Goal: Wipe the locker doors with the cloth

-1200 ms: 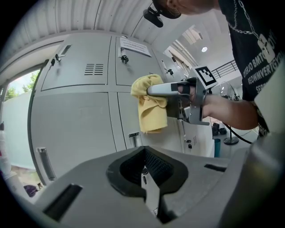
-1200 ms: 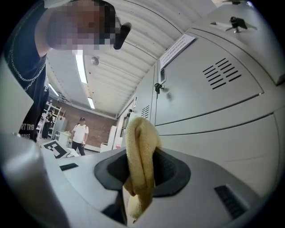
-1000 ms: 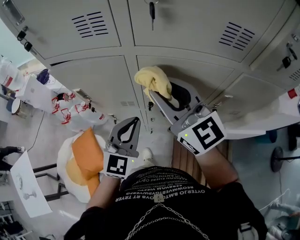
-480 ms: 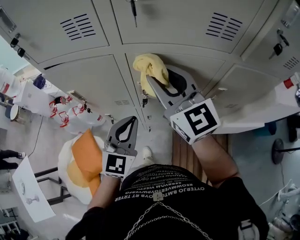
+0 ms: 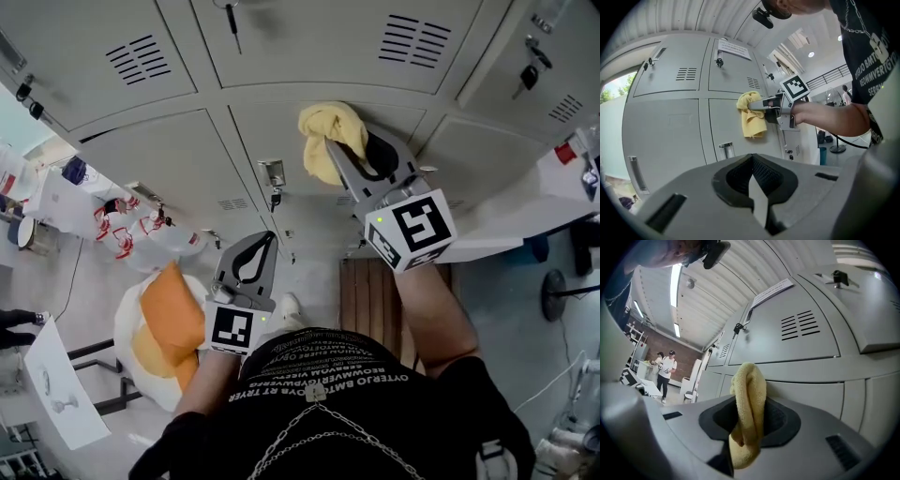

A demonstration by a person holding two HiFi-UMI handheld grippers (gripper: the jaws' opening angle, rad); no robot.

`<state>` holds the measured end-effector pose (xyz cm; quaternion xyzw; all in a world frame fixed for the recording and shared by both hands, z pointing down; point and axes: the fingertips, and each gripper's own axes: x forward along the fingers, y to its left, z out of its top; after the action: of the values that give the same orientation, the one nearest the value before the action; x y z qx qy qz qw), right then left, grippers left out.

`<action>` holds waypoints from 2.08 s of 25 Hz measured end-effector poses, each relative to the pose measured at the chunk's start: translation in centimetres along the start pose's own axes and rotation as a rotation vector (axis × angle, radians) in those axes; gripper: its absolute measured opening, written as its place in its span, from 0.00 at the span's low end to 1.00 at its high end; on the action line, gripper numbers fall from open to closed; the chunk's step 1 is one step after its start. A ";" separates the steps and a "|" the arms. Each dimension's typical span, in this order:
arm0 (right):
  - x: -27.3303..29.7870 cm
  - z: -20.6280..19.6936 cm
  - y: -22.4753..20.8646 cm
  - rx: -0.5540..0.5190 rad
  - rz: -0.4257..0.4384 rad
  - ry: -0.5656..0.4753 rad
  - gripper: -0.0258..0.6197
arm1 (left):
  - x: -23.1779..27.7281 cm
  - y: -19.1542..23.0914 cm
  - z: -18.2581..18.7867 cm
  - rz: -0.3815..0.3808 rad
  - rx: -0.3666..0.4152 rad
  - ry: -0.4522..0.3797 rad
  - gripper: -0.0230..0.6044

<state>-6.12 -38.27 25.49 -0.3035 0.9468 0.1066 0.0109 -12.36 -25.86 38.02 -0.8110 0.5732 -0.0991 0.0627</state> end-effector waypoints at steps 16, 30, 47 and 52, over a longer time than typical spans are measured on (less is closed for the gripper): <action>-5.7 -0.9 -6.5 0.008 -0.156 0.027 0.21 | -1.6 -2.0 0.5 0.008 0.002 0.005 0.05; -5.7 0.8 -2.6 -0.023 -0.103 -0.028 0.21 | -4.3 -1.1 -1.1 0.038 -0.073 0.047 0.05; 4.5 -3.2 8.7 -0.017 0.168 0.086 0.21 | -9.4 1.0 -2.0 0.130 -0.053 0.108 0.05; 5.7 -4.7 8.1 -0.051 0.142 0.108 0.22 | -9.9 0.5 -3.1 0.124 -0.067 0.138 0.05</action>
<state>-15.27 -36.12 31.15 -0.2412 0.9621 0.1146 -0.0553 -16.75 -16.64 40.04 -0.7668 0.6283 -0.1313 0.0021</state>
